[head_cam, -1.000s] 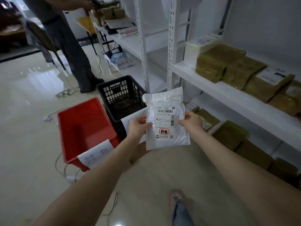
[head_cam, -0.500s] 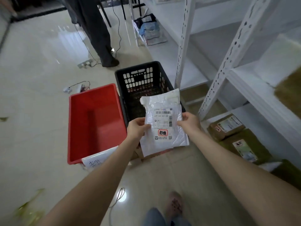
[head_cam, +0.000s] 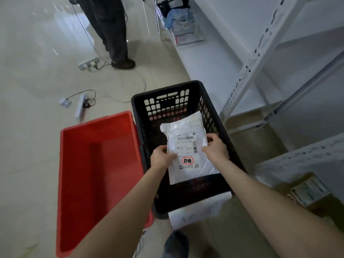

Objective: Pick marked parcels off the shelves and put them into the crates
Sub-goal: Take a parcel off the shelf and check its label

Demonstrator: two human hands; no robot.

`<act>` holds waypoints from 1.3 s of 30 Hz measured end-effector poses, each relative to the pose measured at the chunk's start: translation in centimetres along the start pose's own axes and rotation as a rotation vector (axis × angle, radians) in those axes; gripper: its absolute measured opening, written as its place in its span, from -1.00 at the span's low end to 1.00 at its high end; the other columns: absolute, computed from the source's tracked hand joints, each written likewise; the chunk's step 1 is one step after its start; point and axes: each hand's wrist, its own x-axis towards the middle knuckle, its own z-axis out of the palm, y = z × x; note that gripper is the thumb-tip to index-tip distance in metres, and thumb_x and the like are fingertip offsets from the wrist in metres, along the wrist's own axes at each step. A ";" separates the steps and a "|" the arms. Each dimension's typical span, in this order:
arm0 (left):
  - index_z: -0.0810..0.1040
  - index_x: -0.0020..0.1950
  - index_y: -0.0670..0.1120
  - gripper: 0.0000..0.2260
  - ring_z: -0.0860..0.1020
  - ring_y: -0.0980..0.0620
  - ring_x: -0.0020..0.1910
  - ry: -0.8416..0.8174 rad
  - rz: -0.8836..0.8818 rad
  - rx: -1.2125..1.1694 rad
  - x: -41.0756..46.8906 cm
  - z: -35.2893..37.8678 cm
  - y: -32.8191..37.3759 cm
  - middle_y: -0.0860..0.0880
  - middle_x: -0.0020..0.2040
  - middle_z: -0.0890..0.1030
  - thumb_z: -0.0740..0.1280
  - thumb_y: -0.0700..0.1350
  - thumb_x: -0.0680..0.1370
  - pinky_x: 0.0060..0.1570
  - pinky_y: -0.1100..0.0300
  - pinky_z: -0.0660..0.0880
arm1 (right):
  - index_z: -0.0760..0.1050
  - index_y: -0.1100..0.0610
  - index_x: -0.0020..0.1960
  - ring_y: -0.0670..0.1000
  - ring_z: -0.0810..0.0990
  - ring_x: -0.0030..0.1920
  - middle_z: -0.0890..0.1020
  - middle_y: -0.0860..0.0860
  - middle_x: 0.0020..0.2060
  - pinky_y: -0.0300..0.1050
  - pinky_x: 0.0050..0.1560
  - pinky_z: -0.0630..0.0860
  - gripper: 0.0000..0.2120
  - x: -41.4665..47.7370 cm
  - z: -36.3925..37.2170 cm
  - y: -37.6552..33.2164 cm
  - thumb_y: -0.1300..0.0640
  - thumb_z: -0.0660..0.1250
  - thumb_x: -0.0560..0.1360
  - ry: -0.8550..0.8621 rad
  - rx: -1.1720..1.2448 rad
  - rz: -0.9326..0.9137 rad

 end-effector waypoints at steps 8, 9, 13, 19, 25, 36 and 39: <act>0.53 0.24 -0.11 -0.68 0.58 0.05 -0.13 -0.026 -0.091 0.131 12.4 3.8 -0.8 0.02 -0.05 0.60 0.38 -0.19 0.49 -0.23 0.23 0.52 | 0.22 -0.08 0.46 0.12 0.51 0.15 0.40 0.04 0.28 -0.08 -0.05 0.44 -0.42 11.1 7.2 1.4 0.17 0.29 0.49 -0.059 -0.162 0.070; 0.53 0.24 -0.11 -0.68 0.56 0.06 -0.15 -0.016 -0.094 0.141 13.8 4.4 -1.0 0.04 -0.08 0.58 0.37 -0.19 0.49 -0.27 0.24 0.49 | 0.18 -0.09 0.48 0.12 0.50 0.16 0.37 0.04 0.29 -0.09 -0.06 0.42 -0.39 12.4 8.2 1.7 0.18 0.29 0.50 -0.075 -0.200 0.061; 0.47 0.29 -0.12 -0.64 0.56 0.00 -0.06 0.014 -0.070 0.187 18.5 6.5 -1.7 -0.05 0.06 0.59 0.34 -0.20 0.49 -0.17 0.18 0.46 | 0.18 -0.07 0.49 0.14 0.51 0.16 0.32 0.05 0.33 -0.06 -0.03 0.47 -0.39 17.1 11.2 2.8 0.21 0.28 0.51 -0.120 -0.336 0.020; 0.43 0.30 -0.14 -0.64 0.55 -0.07 0.12 0.026 0.017 0.164 23.4 8.5 -2.3 -0.09 0.14 0.58 0.33 -0.20 0.50 -0.11 0.20 0.41 | 0.19 -0.03 0.46 0.16 0.45 0.22 0.27 0.07 0.35 0.05 0.13 0.49 -0.44 23.1 13.9 2.8 0.18 0.28 0.52 -0.087 -0.480 -0.093; 0.36 0.31 -0.16 -0.56 0.53 -0.07 0.18 -0.090 -0.008 0.205 25.0 9.0 -2.8 -0.09 0.22 0.53 0.41 -0.19 0.48 0.00 0.18 0.45 | 0.17 -0.03 0.47 0.17 0.41 0.28 0.24 0.09 0.39 0.08 0.16 0.50 -0.40 25.1 15.4 3.5 0.13 0.32 0.50 -0.161 -0.528 -0.068; -0.09 0.57 -0.14 -0.19 0.12 -0.11 0.52 -0.051 0.279 0.992 14.6 5.7 -2.1 -0.13 0.57 0.02 0.36 -0.01 0.51 0.37 -0.02 0.32 | 0.06 -0.05 0.53 0.13 0.15 0.45 0.10 0.07 0.47 0.05 0.37 0.28 -0.31 15.5 9.0 3.1 0.01 0.33 0.51 -0.226 -0.707 -0.281; -0.05 0.56 -0.14 -0.22 0.13 -0.09 0.52 -0.017 0.353 1.058 10.0 5.2 -1.2 -0.11 0.56 0.05 0.37 -0.03 0.52 0.41 0.03 0.24 | 0.06 -0.03 0.52 0.13 0.13 0.47 0.11 0.08 0.47 0.03 0.39 0.26 -0.31 11.4 6.5 2.8 0.03 0.34 0.51 -0.223 -0.732 -0.334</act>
